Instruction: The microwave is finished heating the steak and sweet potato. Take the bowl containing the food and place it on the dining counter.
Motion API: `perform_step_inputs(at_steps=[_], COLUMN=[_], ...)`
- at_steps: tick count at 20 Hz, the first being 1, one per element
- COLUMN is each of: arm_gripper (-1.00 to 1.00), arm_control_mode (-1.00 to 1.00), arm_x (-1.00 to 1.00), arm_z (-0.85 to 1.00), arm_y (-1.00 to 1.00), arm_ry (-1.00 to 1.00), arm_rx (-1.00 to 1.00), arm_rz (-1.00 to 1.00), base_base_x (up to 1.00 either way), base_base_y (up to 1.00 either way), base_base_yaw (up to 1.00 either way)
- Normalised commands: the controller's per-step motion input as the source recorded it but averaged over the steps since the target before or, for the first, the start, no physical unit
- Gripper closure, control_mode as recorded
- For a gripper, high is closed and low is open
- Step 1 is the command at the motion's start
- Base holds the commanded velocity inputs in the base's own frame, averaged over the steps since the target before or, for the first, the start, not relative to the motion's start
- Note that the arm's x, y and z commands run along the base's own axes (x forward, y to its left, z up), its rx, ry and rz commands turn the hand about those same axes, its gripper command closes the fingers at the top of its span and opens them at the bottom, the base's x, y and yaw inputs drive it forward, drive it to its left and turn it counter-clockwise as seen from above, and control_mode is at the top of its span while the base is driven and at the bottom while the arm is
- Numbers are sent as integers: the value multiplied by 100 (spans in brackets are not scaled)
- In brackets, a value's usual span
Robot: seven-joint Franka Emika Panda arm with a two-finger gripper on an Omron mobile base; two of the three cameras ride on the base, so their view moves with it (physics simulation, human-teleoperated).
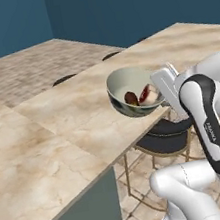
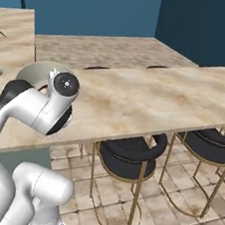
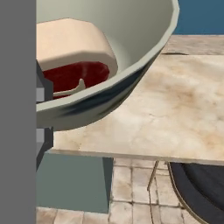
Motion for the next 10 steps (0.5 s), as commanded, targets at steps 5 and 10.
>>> perform_step_inputs(at_steps=[5, 10], arm_gripper=[100, 100], arm_control_mode=[-100, -100], arm_x=[20, 100], arm_z=[0, -2], arm_y=[-6, -50], arm_ry=[7, 36], arm_rx=[0, 0], arm_rz=[0, -6], base_base_x=[80, 0], base_base_y=[-2, 0], base_base_yaw=[8, 0])
